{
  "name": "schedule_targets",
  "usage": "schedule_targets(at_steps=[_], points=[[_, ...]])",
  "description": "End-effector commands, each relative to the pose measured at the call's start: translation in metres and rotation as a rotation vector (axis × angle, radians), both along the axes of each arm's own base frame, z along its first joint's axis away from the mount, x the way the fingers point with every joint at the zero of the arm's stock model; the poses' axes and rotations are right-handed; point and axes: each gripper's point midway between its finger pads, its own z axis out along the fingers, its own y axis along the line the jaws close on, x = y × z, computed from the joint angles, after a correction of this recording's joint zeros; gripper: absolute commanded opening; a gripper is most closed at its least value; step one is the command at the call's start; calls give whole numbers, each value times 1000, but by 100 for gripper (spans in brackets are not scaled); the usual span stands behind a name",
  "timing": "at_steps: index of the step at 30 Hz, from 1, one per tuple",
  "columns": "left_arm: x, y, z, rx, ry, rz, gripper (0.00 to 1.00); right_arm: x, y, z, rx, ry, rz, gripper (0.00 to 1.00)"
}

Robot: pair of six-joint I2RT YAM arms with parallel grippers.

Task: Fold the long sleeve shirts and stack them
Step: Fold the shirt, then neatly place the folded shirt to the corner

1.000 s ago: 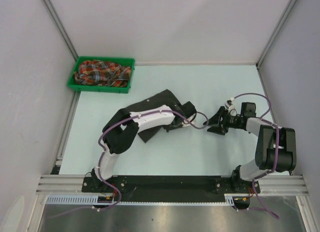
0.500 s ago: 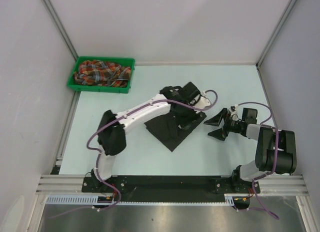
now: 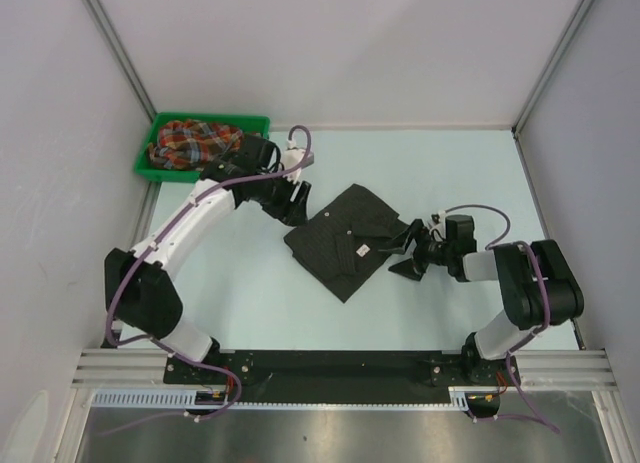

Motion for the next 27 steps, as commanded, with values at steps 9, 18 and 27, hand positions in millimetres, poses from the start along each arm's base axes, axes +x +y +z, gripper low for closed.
schedule_targets(at_steps=[9,18,27], points=[[-9,31,24,-154,-110,74,72,31,12,-35,-82,17,-12,19],[-41,26,9,-144,-202,-155,66,-18,-31,-50,-273,165,485,0],[-54,31,-13,-165,-129,-103,66,26,-71,-66,-515,22,1101,0]])
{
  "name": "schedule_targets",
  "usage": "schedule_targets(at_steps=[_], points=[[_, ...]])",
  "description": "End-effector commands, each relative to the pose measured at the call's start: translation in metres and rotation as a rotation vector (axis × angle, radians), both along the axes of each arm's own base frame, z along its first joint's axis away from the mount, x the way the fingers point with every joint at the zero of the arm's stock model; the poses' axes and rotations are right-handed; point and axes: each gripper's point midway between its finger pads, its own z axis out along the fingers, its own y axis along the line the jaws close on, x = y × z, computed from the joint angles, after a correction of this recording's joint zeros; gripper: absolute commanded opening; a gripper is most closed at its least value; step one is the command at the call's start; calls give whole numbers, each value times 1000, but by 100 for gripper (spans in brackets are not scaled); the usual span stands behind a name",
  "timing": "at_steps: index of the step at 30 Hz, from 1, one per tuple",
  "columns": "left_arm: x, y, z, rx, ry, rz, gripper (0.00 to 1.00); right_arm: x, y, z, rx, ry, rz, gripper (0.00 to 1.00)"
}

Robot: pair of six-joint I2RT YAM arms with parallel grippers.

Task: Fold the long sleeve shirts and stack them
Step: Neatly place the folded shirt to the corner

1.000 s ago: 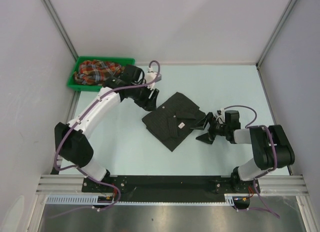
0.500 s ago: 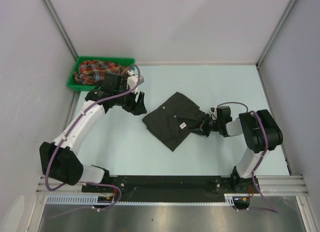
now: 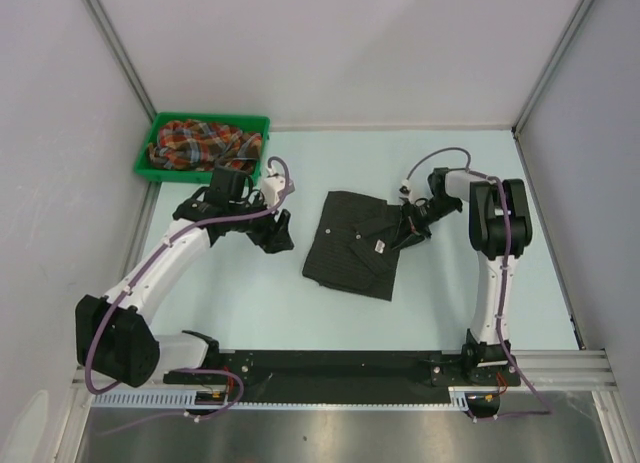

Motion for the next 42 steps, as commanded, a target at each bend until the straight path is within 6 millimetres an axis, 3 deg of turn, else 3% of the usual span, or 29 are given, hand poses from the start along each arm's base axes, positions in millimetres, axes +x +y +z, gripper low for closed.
schedule_targets(at_steps=[1,2,5,6,8,9,13,16,18,22,25,26,28,29,30,32,33,37,39,42], points=[[-9,0,4,-67,-10,4,66,-19,-41,-32,-278,-127,532,0],[-9,1,3,-78,-6,14,66,-7,-30,-32,-302,-224,660,0],[-11,9,0,-103,13,60,66,5,-10,-31,-308,-355,905,0],[-12,12,-1,-111,21,79,66,-2,7,-30,-287,-379,996,0],[-8,23,-1,-116,10,135,66,0,22,-30,-266,-473,1164,0],[-2,33,-1,-126,18,191,67,-8,43,-30,-246,-520,1275,0],[12,63,-5,-159,40,340,67,-31,82,-29,-159,-665,1582,0],[16,84,-19,-162,104,419,67,-27,106,-29,-154,-816,1788,0],[15,90,-33,-138,151,421,66,-9,126,-23,-144,-943,1844,0],[5,82,-52,-159,267,375,63,32,150,-10,-234,-1131,1859,0],[8,76,-60,-186,324,358,61,54,168,12,-279,-1241,1735,12],[10,76,-63,-190,340,362,61,66,172,28,-302,-1303,1663,28],[12,71,-63,-214,348,343,60,71,173,51,-292,-1343,1559,41],[13,69,-63,-225,357,337,60,75,166,74,-304,-1363,1462,55],[13,66,-60,-239,356,320,60,75,160,84,-300,-1358,1403,62],[16,60,-58,-250,339,295,60,60,146,109,-260,-1333,1290,68],[16,56,-56,-247,327,272,60,63,130,113,-266,-1310,1234,70],[13,33,-60,-135,227,142,61,44,84,125,-212,-1171,1006,71],[14,24,-66,-58,192,107,59,38,52,121,-206,-1024,821,66],[12,12,-75,-29,231,96,53,15,33,117,-113,-791,584,58]])
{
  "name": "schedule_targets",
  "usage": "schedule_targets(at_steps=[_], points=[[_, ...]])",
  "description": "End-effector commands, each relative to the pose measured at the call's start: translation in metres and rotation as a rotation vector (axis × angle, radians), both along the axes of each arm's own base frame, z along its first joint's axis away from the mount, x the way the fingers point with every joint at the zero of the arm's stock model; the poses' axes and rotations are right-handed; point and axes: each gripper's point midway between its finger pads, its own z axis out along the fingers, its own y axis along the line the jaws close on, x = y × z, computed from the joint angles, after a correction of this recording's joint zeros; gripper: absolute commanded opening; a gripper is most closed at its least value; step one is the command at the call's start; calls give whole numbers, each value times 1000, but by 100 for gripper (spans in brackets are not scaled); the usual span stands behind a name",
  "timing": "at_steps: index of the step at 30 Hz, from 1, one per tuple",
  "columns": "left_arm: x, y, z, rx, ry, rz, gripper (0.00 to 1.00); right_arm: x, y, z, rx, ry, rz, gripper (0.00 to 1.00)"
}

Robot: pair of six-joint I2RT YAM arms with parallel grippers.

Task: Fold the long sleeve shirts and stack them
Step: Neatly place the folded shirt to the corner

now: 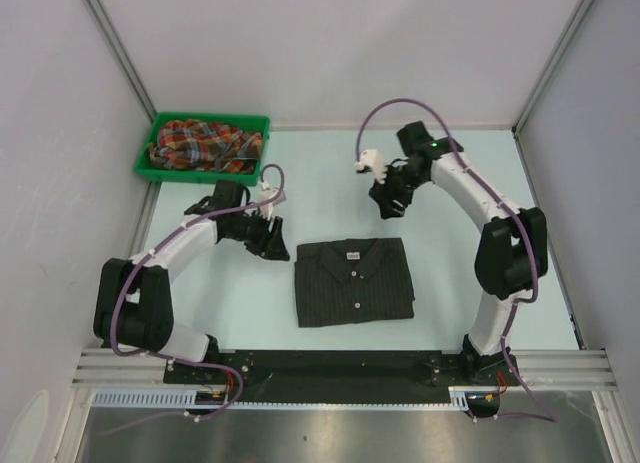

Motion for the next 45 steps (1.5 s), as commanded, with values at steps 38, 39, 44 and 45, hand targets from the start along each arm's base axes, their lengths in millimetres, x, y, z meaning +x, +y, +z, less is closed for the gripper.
schedule_targets(at_steps=[38,39,44,45], points=[[7,-64,-33,130,-53,-198,59,-117,-55,-79,364,914,-859,28],[7,-65,-35,133,-49,-202,59,-115,-55,-80,368,901,-861,28],[3,-70,-47,128,0,-229,43,-114,-54,-83,361,911,-877,5],[1,-72,-46,116,7,-233,39,-114,-55,-82,362,911,-878,1]])
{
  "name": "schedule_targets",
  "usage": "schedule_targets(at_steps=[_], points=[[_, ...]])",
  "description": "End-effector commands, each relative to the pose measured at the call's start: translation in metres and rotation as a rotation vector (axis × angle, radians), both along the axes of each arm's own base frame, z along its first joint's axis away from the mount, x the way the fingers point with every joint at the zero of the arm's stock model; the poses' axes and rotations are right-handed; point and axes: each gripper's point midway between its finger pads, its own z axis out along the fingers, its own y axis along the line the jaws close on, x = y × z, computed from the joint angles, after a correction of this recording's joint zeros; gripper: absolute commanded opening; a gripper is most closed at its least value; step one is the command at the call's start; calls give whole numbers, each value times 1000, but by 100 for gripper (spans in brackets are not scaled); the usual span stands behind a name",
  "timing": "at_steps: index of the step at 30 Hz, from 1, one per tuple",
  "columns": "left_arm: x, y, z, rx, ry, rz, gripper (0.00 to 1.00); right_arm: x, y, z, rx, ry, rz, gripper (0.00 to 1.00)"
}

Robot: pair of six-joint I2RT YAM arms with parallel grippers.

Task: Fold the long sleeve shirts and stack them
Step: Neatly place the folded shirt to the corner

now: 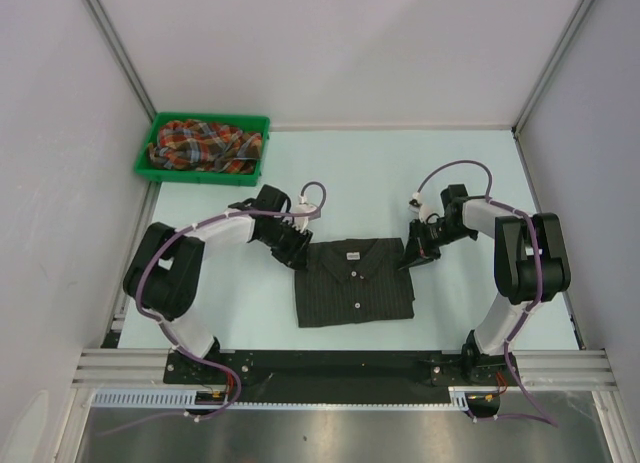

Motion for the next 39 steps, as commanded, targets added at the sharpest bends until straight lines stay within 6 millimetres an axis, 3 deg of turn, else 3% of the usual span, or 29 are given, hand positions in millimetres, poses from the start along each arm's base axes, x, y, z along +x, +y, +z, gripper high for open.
schedule_targets(at_steps=[1,5,9,15,17,18,19,21,22,24,26,31,39], points=[[8,-15,11,-49,-25,-37,34,9,1,7,-9,-39,-9,0],[13,-19,30,-79,-58,-29,1,16,-4,19,-19,-88,-31,0],[21,-24,46,-111,-99,-14,0,27,-14,23,-56,-146,-64,0],[28,-23,33,-94,-104,15,0,31,-22,10,-99,-146,-91,0],[33,-17,27,-60,-106,49,6,32,-23,4,-107,-138,-95,0],[34,-13,26,-51,-101,65,13,34,-23,5,-109,-137,-99,11],[37,-8,26,-31,-100,97,29,35,-24,5,-115,-138,-101,16],[40,7,33,-48,-65,171,45,38,-30,13,-122,-160,-121,32],[38,9,42,-82,-24,213,56,36,-33,17,-128,-155,-130,50],[25,12,51,-140,73,246,62,30,-40,24,-145,-161,-152,67],[12,11,55,-159,126,260,69,25,-42,26,-156,-161,-157,76],[-6,12,29,-136,283,389,68,26,-38,11,-161,-126,-196,74],[-20,2,-5,-100,308,414,64,19,-26,-21,-167,-44,-168,63]])
